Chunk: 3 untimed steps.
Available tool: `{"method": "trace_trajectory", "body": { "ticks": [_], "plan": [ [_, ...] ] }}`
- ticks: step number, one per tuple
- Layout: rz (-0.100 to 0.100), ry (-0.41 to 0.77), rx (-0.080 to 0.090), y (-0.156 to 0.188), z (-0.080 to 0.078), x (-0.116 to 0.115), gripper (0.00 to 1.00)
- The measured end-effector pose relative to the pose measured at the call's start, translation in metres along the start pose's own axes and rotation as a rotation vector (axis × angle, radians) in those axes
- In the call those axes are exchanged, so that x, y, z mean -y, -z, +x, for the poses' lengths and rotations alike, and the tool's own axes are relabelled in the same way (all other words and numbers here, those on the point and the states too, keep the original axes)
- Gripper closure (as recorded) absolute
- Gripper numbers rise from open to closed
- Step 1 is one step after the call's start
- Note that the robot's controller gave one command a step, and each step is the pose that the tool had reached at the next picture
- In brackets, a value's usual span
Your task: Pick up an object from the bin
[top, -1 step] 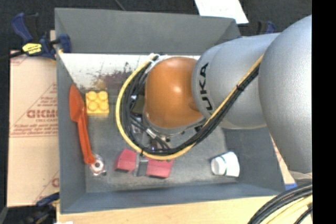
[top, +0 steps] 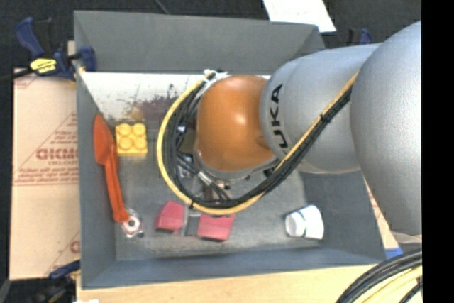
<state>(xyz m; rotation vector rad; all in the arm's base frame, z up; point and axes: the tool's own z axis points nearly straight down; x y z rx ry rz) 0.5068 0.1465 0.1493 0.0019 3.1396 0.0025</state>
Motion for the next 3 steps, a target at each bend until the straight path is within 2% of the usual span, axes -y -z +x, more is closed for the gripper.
{"method": "trace_trajectory", "body": {
  "ticks": [1, 2, 3],
  "plan": [
    [0.0, -0.106, -0.001, -0.079, 0.016, 0.047, 0.0],
    [-0.004, -0.13, 0.007, -0.037, 0.021, 0.046, 0.0],
    [0.0, -0.111, -0.003, -0.073, 0.018, 0.047, 0.0]
  ]
}}
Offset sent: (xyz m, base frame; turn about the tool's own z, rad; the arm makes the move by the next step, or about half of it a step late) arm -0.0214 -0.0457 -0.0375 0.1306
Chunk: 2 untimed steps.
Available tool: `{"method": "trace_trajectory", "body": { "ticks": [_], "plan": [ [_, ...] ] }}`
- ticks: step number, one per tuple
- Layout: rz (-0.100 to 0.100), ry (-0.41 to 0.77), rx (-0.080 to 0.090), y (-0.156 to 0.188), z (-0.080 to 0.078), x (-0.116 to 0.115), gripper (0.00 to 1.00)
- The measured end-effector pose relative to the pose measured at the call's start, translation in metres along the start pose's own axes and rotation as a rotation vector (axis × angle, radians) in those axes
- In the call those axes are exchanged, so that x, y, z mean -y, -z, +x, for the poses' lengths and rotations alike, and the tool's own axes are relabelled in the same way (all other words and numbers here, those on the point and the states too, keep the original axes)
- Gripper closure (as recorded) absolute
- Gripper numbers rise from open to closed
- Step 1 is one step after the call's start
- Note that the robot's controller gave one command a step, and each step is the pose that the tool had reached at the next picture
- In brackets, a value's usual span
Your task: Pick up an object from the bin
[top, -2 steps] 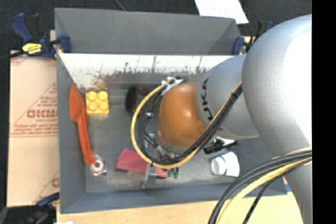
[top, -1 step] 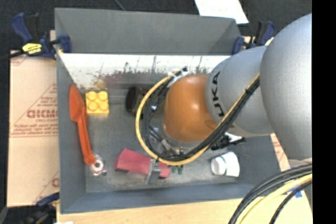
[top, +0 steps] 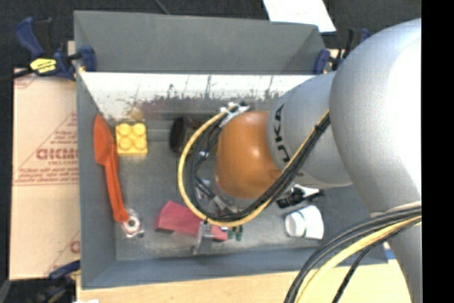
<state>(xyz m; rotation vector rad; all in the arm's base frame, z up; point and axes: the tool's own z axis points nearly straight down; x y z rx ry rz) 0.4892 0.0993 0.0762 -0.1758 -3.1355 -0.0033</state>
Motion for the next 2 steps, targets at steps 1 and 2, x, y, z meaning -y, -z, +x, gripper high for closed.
{"method": "trace_trajectory", "body": {
  "ticks": [1, 2],
  "plan": [
    [-0.005, -0.063, 0.011, -0.0053, 0.0091, 0.0019, 0.0],
    [0.0, -0.006, 0.002, -0.0017, 0.001, 0.0011, 1.0]
  ]
}}
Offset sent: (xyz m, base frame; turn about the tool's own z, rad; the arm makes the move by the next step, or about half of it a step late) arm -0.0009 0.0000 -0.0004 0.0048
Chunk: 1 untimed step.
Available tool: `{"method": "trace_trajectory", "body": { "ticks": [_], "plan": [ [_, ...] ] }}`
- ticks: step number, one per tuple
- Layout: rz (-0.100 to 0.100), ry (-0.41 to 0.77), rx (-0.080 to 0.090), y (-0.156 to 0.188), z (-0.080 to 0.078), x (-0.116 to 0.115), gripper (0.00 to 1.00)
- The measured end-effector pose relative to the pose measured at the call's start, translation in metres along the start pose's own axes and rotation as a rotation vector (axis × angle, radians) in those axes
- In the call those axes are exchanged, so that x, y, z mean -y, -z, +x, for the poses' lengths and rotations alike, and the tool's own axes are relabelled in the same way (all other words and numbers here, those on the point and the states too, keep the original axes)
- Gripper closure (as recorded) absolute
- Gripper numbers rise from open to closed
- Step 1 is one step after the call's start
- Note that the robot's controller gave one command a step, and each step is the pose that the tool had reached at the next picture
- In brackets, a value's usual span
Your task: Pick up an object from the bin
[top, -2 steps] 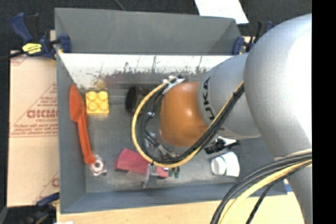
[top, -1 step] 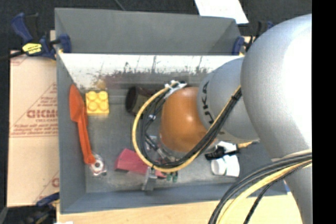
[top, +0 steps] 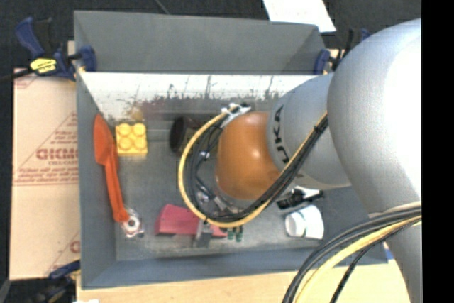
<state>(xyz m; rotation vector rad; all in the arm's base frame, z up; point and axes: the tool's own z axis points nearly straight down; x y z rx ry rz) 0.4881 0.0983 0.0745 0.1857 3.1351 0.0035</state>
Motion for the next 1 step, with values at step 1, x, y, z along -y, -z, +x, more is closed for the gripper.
{"method": "trace_trajectory", "body": {
  "ticks": [1],
  "plan": [
    [0.0, -0.001, 0.0, 0.0, 0.0001, 0.0001, 1.0]
  ]
}}
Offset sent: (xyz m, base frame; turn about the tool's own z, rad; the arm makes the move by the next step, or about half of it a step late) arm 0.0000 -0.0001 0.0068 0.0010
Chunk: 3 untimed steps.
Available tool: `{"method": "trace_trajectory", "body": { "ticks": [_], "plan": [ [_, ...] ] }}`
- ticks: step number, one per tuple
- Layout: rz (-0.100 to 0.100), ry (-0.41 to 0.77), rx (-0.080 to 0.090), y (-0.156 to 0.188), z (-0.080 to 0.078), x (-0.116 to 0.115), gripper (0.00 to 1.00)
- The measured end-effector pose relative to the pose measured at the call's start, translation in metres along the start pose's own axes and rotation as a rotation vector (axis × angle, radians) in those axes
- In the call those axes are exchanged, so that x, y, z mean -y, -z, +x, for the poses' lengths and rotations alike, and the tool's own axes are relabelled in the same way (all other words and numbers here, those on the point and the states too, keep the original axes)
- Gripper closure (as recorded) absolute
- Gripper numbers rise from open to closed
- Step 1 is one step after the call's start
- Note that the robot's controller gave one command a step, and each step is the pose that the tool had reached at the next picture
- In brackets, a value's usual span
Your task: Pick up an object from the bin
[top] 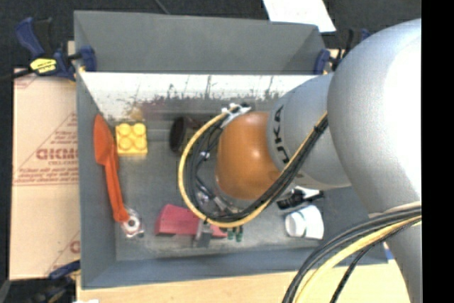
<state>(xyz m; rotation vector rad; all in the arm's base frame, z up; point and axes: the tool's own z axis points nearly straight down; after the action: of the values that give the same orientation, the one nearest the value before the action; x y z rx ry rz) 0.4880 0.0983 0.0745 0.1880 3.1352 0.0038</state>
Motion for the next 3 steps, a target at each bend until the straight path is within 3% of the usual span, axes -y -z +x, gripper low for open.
{"method": "trace_trajectory", "body": {
  "ticks": [3],
  "plan": [
    [0.0, -0.004, -0.002, 0.024, 0.002, 0.001, 1.0]
  ]
}}
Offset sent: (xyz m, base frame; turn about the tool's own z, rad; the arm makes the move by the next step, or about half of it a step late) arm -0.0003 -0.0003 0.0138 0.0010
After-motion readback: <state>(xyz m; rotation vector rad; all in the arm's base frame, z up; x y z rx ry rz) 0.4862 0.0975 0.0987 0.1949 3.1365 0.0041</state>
